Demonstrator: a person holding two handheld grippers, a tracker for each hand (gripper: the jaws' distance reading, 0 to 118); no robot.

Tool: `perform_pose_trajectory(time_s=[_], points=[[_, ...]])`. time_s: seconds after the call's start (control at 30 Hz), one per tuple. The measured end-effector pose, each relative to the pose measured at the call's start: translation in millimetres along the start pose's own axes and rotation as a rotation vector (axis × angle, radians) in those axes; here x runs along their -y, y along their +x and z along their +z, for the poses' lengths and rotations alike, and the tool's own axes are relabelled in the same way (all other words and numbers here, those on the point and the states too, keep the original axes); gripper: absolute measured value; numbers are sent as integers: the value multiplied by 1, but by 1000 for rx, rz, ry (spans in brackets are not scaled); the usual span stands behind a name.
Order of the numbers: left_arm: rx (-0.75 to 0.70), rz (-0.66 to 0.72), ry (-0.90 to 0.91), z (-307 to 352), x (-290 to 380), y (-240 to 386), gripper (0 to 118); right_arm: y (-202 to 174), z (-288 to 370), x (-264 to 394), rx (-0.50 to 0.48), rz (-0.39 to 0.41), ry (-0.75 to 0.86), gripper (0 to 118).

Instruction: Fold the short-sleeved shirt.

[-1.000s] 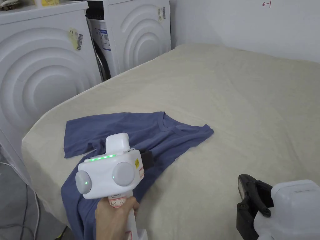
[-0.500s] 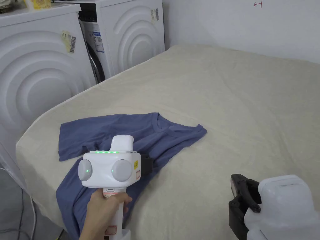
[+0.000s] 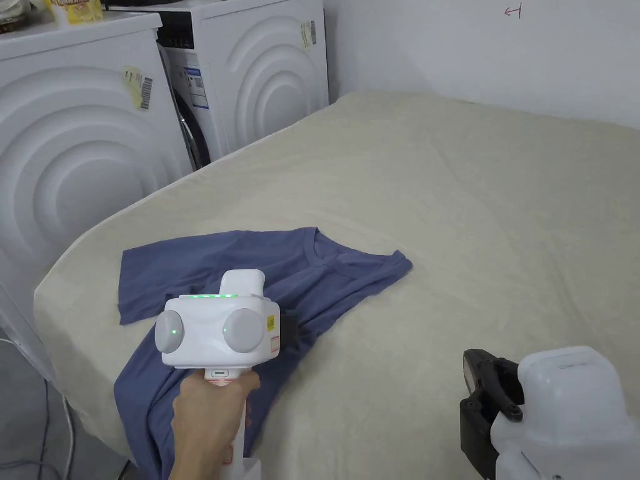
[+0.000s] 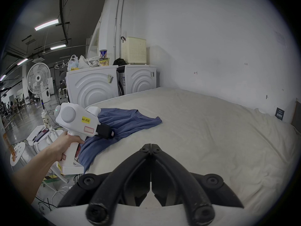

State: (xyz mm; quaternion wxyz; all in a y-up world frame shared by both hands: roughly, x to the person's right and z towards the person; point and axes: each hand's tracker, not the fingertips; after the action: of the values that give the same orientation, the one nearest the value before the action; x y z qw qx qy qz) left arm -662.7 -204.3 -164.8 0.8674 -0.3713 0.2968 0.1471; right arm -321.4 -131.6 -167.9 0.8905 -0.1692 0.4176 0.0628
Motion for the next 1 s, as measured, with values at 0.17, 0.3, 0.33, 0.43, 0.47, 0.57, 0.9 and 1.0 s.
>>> perform_pose_trajectory(time_s=[0.17, 0.3, 0.33, 0.43, 0.47, 0.57, 0.9, 1.0], points=[[-19, -5, 0, 1, 1, -10, 16, 0, -2, 1, -8, -20, -9, 0], [-21, -9, 16, 6, 3, -9, 14, -1, 0, 0, -5, -10, -12, 0], [-23, -34, 23, 8, 4, -7, 14, 0, 1, -1, -4, -9, -11, 0], [-20, -38, 40, 21, 2, -5, 14, 2, 6, -3, -1, -8, -5, 0], [-24, -37, 45, 26, 0, -6, 14, 3, 7, -4, 4, -9, -4, 0], [-28, -56, 67, 47, -8, -7, 14, 8, 13, -6, 13, -16, 4, 0], [3, -125, 293, 152, -51, 4, 14, 35, 58, -17, 86, -47, 83, 0], [21, -191, 377, 193, -67, 26, 13, 48, 78, -19, 135, -47, 110, 0]])
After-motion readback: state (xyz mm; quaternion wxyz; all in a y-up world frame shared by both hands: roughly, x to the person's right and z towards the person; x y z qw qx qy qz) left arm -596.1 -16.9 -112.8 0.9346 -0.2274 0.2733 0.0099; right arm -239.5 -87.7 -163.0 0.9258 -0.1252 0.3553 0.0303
